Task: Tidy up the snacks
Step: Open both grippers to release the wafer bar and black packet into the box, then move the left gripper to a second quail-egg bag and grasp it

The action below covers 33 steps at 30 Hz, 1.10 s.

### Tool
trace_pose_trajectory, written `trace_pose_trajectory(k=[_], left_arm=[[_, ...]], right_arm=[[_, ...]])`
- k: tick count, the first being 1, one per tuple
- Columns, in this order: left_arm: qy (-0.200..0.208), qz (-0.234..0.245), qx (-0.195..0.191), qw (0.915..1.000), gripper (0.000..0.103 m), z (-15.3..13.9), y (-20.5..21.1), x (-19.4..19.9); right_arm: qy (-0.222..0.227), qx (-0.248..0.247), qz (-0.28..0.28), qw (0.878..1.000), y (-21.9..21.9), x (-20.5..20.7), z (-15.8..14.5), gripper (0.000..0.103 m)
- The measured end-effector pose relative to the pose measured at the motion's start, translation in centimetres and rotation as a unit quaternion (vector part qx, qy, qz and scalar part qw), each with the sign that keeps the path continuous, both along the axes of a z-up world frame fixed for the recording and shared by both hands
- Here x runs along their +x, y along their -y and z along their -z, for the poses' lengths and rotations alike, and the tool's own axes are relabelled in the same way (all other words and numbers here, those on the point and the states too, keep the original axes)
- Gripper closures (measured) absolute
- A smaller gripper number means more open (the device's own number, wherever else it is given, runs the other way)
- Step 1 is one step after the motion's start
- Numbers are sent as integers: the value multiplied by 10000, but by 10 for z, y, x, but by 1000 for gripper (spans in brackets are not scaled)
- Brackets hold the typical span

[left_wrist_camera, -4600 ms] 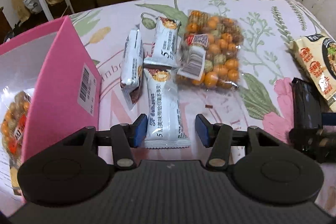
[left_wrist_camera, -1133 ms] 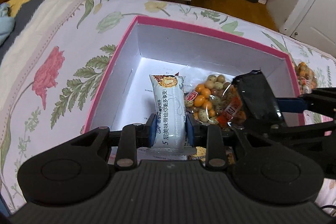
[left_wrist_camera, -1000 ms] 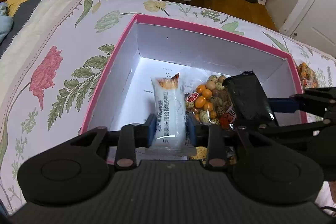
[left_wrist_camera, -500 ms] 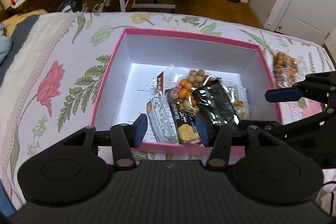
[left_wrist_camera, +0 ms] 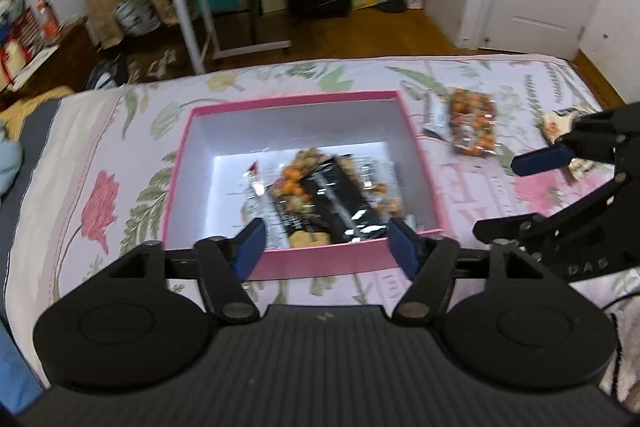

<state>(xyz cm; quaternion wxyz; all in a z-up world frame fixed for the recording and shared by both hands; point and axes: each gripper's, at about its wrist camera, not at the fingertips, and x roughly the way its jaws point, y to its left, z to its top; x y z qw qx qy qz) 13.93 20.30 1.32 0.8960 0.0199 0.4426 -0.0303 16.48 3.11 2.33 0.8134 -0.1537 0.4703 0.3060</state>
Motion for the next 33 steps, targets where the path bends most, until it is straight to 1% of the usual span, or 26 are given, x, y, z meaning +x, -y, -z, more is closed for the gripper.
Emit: trace_pose_trajectory(k=[2,6,8,11,14,16,18,20,21,22,23,24,25,27,28,30,31,32,33], left_arm=[[115,138,16,9998,22,-5,14,-3],[213,424,75,9988,21,-9,46,2],[272,534,7,9982,19,-8,62,7],[349,628,-179,9973,19,-4,85,19],[346,712,-447,9959,19,8,110,37],[298,733,-648,9948,19,18,127,50],[225,729,-812,9938,23,30,143,68],[152,662,-973,9929,23,40,154,88],[149,577,-1071,9925,26,44,157,99],[168,484,-1127,9923,28,48,161,110],[196,429,-1154,9922,35,52,165,121],[211,393,-1178,9920,37,56,169,131],[223,314,-1174,9923,37,61,172,142],[242,253,-1215,9920,44,71,176,159],[254,211,-1248,9916,45,78,178,167],[167,144,-1384,9901,50,95,178,181],[106,70,-1447,9894,51,107,177,186],[21,3,-1485,9889,52,119,176,189],[-85,-35,-1518,9884,57,131,175,192]], right_arm=[[23,63,60,10000,21,-4,-7,30],[97,311,312,9990,70,-4,-19,27],[193,524,502,9972,100,-2,-25,25],[187,893,939,9914,143,8,-29,25],[168,1211,1318,9837,178,20,-24,25],[210,1344,1497,9793,193,28,-15,25],[268,1480,1670,9744,205,36,-5,25],[478,1706,1816,9673,215,44,6,25],[697,1759,1889,9636,219,48,13,25],[970,1722,1910,9615,222,50,18,25],[1172,1621,1871,9618,222,52,23,25],[1314,1445,1769,9647,220,56,29,25],[1345,1301,1700,9675,218,62,34,25],[1309,1197,1677,9697,216,74,48,25],[1272,1233,1700,9694,216,80,54,25],[1164,1312,1772,9684,215,91,70,25],[1158,1244,1848,9680,213,95,79,25],[1202,1060,1929,9680,209,96,90,25],[1258,892,1947,9687,204,96,101,25]])
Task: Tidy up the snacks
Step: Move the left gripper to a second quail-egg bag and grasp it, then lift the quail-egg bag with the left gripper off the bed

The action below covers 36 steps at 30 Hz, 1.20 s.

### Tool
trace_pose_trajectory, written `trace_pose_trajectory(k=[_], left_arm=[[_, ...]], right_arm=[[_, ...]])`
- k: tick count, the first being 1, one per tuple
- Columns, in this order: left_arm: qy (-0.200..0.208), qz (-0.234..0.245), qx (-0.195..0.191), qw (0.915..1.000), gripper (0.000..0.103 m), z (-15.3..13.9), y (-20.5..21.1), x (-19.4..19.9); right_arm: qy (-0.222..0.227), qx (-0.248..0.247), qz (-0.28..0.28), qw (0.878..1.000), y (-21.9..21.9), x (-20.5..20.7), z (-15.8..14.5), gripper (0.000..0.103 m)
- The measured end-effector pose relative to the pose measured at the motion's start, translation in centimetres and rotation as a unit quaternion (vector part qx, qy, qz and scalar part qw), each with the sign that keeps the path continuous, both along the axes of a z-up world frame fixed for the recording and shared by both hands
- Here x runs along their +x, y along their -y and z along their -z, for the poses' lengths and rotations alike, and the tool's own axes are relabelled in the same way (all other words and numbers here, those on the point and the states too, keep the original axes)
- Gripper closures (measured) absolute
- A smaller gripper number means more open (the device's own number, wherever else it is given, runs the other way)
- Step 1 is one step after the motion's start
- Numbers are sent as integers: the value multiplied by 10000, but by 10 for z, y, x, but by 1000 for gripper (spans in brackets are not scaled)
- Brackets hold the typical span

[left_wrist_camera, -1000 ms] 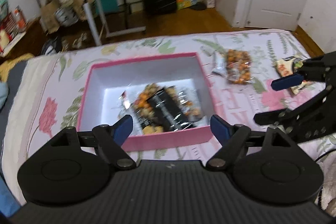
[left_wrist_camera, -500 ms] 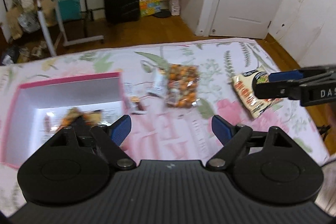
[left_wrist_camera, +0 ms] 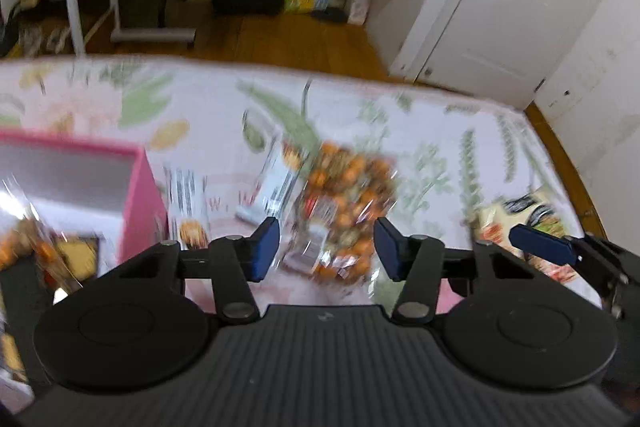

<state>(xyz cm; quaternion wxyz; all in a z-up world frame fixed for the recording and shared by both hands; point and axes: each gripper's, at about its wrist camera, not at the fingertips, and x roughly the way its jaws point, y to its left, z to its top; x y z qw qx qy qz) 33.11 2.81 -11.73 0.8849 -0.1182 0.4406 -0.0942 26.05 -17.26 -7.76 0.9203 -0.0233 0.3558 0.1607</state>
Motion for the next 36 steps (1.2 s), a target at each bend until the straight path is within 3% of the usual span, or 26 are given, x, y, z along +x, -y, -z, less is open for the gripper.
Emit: trace_pose_trajectory(k=[5,7,11,15,19,22,31,36], left_arm=[[-297,-51,-200,9993,60,42,-3,14],[-447,77,-316,9985,60,48,-2,19],[-247,70,-95,9996,60,51,-1,25],[-513,146,-393,9978,59,69,0,38],[-564,426,-547,9960,58,69,1,42],[-841,561,-1183,9878,58,72,-4,43],[-1060,483,-1406,9832,57,76,-7,39],[-1503,894,-1511,9729,56,65,-3,26]], right_arm=[[-206,-58,-124,9997,-12,3,42,25],[-334,-41,-246,9991,-17,13,55,25],[-582,-9,-583,9966,-25,24,74,25],[-611,238,-661,9957,-22,28,84,24],[-521,434,-748,9949,-19,34,94,15],[-433,377,-789,9952,-23,31,97,13],[-742,409,-1028,9911,-23,27,88,12],[-1187,274,-1392,9827,-18,17,77,13]])
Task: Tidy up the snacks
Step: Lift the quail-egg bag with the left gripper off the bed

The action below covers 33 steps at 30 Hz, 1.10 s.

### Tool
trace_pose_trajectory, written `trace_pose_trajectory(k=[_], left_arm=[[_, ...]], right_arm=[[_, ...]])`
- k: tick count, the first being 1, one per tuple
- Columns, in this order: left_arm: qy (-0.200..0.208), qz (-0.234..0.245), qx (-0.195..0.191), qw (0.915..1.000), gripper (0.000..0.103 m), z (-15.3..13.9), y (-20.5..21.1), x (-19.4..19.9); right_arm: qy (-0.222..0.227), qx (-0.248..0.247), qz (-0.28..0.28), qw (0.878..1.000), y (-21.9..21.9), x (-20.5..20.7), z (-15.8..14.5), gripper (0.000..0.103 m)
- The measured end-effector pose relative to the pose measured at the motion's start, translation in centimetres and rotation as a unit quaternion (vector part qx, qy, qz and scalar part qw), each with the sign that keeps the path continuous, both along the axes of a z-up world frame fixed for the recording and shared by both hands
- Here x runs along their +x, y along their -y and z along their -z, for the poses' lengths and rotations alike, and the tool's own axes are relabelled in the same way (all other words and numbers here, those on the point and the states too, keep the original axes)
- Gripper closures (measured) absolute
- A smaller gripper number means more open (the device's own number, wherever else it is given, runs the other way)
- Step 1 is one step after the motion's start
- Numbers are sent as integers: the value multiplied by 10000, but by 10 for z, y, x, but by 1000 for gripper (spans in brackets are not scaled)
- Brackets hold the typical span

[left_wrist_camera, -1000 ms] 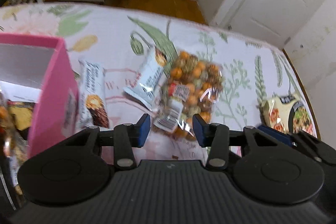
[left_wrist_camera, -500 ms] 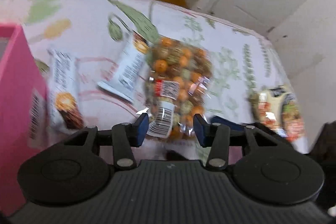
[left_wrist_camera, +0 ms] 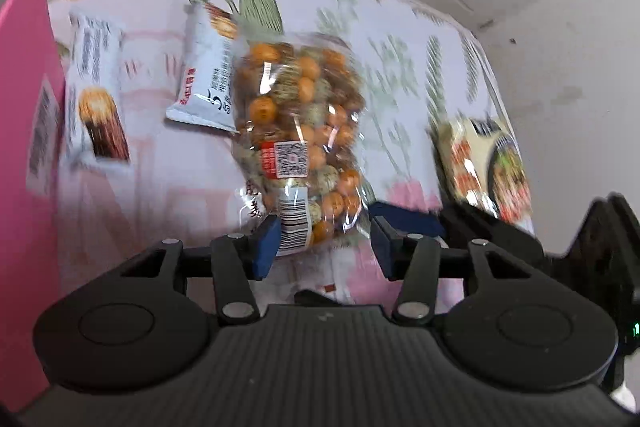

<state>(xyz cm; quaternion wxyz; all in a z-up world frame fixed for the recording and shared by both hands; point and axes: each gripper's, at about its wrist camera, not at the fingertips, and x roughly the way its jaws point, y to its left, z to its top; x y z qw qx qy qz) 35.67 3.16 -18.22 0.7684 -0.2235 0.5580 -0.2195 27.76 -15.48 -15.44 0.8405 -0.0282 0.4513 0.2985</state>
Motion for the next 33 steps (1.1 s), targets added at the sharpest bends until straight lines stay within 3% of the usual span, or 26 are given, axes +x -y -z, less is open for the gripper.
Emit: trace_pose_trajectory(k=[2,7,10,12,13,19,22,26,33], left_arm=[[-74,-12,-123,9999,56,0,0,-3],[539,-444,472,9964,50,-7,1,-5],[620,-615,531,9948,49,-2,1,1],[464,-579,416,9964,49,9,4,8],[394,-570,353,9970,49,14,7,10],[775,-342,689,9940,53,14,19,4],[865,-282,764,9929,53,12,21,3],[983,-171,892,9910,52,10,26,-1],[945,-55,896,9915,52,6,27,-10]], right_arm=[[34,-43,-53,10000,4,-5,-4,15],[582,-403,99,9974,-6,-2,-10,8],[627,-380,176,9972,-14,6,-1,5],[405,-442,284,9978,-20,14,9,1],[501,-462,334,9971,-25,14,12,1],[920,-963,523,9897,-43,14,25,0],[983,-958,486,9893,-40,10,22,5],[1032,-907,615,9886,-35,9,15,21],[1021,-849,581,9894,-34,0,12,26]])
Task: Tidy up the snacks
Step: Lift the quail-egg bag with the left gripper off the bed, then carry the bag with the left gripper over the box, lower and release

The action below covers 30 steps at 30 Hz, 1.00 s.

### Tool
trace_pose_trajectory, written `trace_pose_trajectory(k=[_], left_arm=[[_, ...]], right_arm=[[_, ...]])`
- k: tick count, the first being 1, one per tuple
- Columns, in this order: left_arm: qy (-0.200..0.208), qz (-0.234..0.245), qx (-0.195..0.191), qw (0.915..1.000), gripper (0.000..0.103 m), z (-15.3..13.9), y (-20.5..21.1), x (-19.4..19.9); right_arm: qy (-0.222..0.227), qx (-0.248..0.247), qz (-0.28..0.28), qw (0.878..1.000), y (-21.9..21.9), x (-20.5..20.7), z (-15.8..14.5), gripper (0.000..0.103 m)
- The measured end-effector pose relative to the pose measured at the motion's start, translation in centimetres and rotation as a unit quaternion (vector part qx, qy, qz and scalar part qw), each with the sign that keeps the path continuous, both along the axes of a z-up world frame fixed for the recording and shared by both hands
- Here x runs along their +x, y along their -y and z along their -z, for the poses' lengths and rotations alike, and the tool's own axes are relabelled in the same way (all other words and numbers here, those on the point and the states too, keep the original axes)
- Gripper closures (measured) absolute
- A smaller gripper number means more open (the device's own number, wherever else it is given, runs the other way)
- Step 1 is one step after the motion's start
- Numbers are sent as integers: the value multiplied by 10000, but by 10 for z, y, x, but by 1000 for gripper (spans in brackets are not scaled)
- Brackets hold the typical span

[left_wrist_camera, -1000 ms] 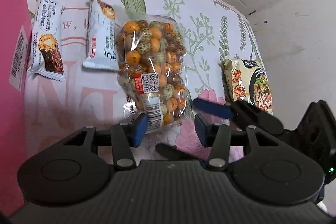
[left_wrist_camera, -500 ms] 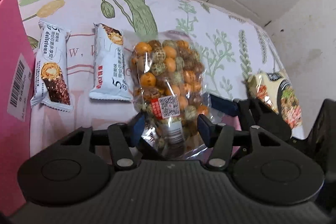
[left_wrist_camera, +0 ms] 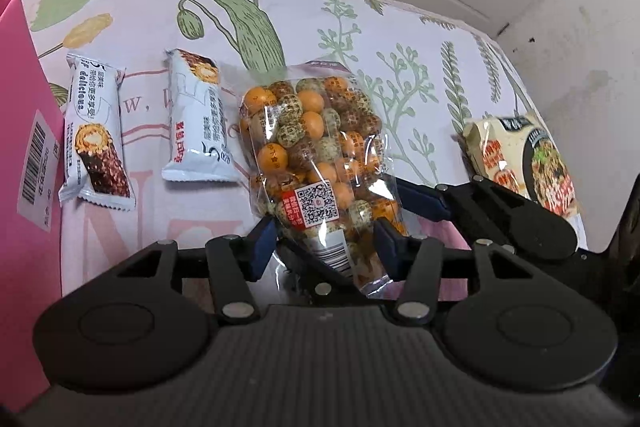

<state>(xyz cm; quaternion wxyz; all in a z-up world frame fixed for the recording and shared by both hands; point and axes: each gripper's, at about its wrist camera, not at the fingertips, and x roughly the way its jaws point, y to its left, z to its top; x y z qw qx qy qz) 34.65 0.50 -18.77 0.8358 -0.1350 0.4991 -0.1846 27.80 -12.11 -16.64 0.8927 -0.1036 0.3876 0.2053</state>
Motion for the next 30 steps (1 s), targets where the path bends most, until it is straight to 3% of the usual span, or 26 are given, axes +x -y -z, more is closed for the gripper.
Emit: trace_pose_trajectory(k=[9,22,30], left_arm=[[-295,202,-72,9993,52,-12,8,-22],[-239,534,193,9981,52,-51,25,-85],[-623,706,224,9953,52,-68,12,-131]], right_arm=[[-231,-96,115,9996,3,-13,-13,28],[40,-260,242,9994,10,-90,-45,29],[-210,-236,246,9992,2,-143,-61,29]])
